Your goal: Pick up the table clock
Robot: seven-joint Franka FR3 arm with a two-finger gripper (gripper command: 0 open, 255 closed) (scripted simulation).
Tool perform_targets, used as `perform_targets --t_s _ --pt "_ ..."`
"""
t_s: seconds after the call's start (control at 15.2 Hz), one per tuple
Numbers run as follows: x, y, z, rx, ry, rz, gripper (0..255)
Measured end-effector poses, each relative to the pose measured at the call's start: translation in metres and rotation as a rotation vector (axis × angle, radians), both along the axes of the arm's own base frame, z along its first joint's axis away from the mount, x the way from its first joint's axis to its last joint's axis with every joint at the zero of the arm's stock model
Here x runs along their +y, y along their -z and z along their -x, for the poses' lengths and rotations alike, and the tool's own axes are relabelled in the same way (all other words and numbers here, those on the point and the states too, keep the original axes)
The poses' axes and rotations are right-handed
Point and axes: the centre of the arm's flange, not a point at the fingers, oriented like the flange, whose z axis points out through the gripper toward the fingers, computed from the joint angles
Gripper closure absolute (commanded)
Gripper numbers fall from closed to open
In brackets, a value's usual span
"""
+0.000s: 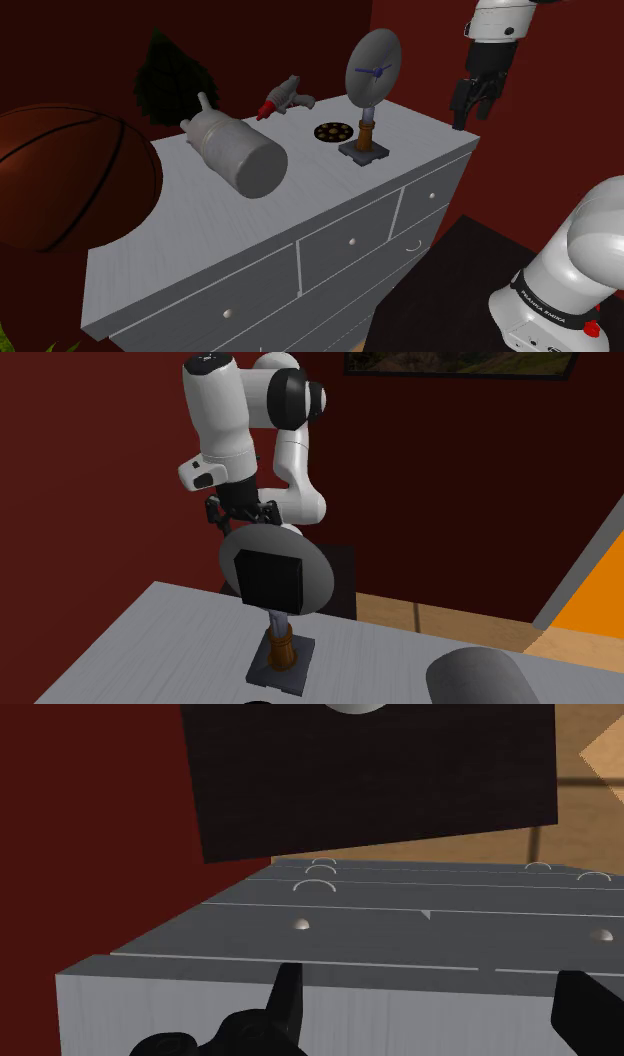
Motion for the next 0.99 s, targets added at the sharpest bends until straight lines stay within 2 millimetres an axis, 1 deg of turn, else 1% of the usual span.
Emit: perform_targets --t_s 0.07,0.2,0.4,0.46,0.59,0.66,0.79,0.99 --pt "0.000 0.000 0.000 0.000 0.000 0.000 0" --pt "0.001 -0.009 -0.013 -0.001 -0.062 -0.004 0" --pt "0.002 -0.033 -0.038 -0.002 -0.206 -0.013 0" --pt "0.002 -0.044 -0.051 -0.002 -0.257 -0.016 0" --pt "0.009 -0.057 -0.070 -0.003 -0.362 -0.023 0" --pt "0.016 -0.067 -0.079 -0.004 -0.415 -0.026 0" --pt "0.019 -0.086 -0.099 -0.005 -0.518 -0.032 0" --pt "0.033 -0.112 -0.126 -0.006 -0.676 -0.042 0"
